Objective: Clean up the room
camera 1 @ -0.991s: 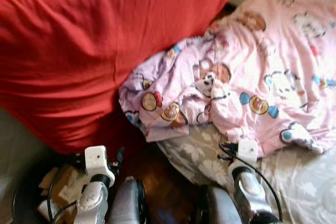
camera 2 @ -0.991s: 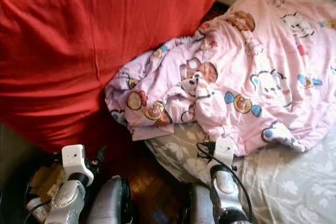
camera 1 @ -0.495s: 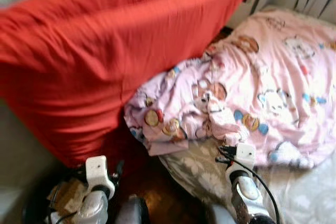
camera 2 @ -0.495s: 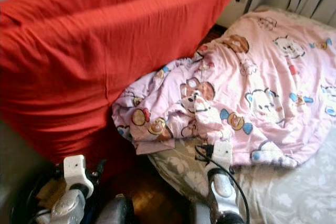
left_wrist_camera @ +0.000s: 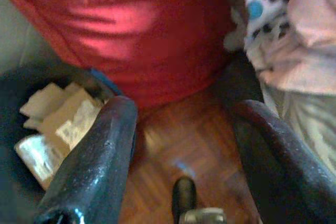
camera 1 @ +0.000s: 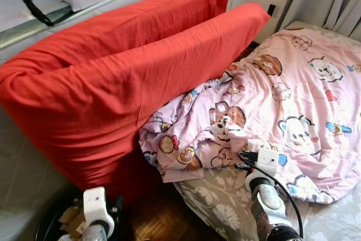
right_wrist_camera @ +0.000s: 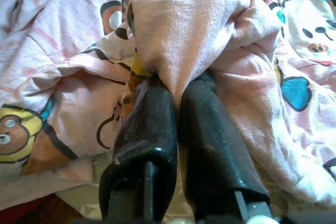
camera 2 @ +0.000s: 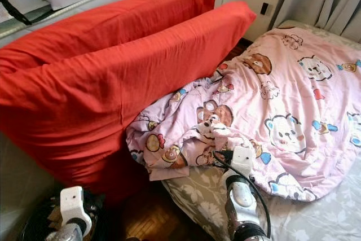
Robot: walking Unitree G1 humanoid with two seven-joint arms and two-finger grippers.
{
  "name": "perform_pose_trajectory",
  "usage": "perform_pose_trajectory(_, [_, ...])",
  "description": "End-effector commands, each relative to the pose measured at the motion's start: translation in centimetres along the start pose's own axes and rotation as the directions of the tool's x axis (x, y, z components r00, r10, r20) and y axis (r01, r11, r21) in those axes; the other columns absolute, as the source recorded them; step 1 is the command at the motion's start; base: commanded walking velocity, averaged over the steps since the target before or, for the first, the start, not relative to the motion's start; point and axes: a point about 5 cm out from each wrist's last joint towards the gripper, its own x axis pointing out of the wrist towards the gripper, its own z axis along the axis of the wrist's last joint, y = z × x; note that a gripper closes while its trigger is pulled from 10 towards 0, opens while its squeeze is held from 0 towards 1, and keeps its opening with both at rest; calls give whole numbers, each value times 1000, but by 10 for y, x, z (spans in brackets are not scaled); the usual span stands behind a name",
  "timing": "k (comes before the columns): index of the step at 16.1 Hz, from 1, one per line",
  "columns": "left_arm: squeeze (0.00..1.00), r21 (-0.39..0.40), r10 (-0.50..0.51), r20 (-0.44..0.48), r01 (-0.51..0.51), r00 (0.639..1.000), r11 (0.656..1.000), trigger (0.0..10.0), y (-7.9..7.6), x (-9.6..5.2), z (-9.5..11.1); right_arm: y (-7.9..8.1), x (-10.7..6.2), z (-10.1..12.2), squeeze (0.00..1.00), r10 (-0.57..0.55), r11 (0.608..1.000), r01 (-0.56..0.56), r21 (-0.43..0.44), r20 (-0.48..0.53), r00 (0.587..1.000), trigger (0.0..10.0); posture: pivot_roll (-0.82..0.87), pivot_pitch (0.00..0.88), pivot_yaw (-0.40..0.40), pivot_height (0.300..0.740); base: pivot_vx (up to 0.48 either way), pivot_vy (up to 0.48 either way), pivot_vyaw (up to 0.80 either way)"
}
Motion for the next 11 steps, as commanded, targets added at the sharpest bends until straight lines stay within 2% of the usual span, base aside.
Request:
perform_pose_trajectory(1, [0, 13, 36, -87, -35, 996, 999, 10000, 10, -8, -18, -4, -2, -5, 0, -16, 1000, 16, 5, -24, 1000, 10000, 63, 146, -8, 740, 0, 0, 0])
perform_pose_trajectory(6, [0, -11, 59, -171, -62, 984, 998, 10000, 19, -16, -35, -6, -2, -5, 0, -25, 1000, 25, 4, -29, 999, 10000, 61, 158, -2, 740, 0, 0, 0])
perform_pose_trajectory(11, [0, -29, 59, -182, -65, 982, 997, 10000, 24, -19, -38, -7, -4, -9, 0, -29, 1000, 29, 3, -43, 999, 10000, 64, 142, 0, 740, -50, 0, 0])
